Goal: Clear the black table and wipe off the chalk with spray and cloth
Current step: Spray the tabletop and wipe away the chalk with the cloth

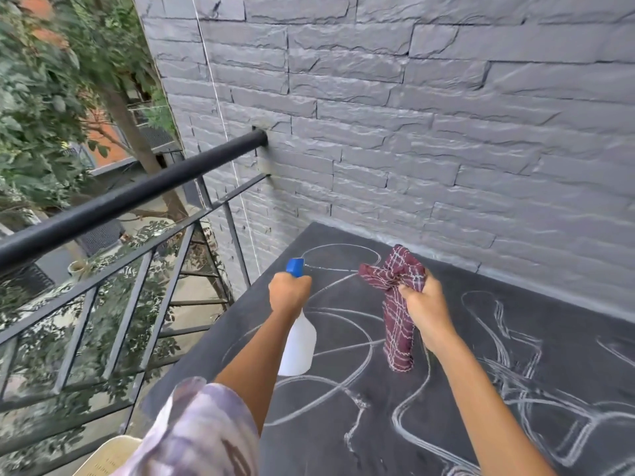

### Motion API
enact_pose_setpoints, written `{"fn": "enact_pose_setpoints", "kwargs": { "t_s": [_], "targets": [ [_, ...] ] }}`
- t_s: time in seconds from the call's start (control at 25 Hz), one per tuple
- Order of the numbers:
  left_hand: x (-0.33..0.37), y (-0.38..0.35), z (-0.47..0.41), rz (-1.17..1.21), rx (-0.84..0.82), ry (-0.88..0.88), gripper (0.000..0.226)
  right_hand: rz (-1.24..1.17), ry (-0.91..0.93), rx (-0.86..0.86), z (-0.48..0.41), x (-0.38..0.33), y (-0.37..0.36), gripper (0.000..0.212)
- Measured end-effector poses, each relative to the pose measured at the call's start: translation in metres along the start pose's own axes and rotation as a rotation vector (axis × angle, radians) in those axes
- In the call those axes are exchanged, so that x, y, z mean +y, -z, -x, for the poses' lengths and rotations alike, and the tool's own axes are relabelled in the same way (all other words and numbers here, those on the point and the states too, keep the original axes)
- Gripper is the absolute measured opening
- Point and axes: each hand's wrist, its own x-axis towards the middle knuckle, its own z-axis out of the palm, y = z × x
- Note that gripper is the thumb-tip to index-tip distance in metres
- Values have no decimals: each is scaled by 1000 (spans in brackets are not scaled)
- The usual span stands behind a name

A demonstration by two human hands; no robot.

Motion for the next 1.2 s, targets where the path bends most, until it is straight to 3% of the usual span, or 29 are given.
{"fn": "enact_pose_setpoints", "kwargs": {
  "t_s": [0.2, 0.36, 0.44, 0.52, 0.56, 0.64, 0.68, 0.76, 0.8, 0.88, 0.96, 1.12, 1.2],
  "targets": [
    [-19, 12, -3, 70, 54, 18, 3, 10, 31, 36, -7, 8, -9, 24],
    [-51, 54, 1, 222, 111, -69, 17, 100, 55, 17, -2, 19, -39, 11],
    [-67, 82, 3, 253, 181, -82, 18, 144, 89, 8, 3, 24, -66, 15],
    [-80, 105, 7, 268, 253, -84, 4, 192, 122, -10, 13, 31, -101, 23],
    [-87, 116, 9, 258, 303, -85, 12, 224, 130, -40, 20, 37, -125, 26],
    [-101, 136, 13, 241, 398, -96, 24, 273, 121, -244, 40, 54, -177, 36],
    [-108, 147, 15, 238, 433, -100, 25, 347, 83, -446, 51, 64, -203, 50],
    [-122, 165, 18, 228, 452, -90, 14, 739, 94, -833, 67, 93, -239, 83],
    [-129, 175, 17, 211, 455, -80, 8, 941, 197, -919, 67, 110, -249, 92],
    [-140, 190, 13, 176, 476, -79, 30, 1157, 475, -886, 56, 133, -249, 94],
    [-152, 201, 8, 168, 519, -81, 32, 1230, 652, -842, 41, 145, -249, 86],
    [-174, 215, 10, 118, 576, -78, 25, 1298, 637, -616, 44, 143, -289, 66],
    [-180, 223, 12, 105, 624, -94, 24, 1269, 626, -619, 70, 136, -321, 63]
  ]
}}
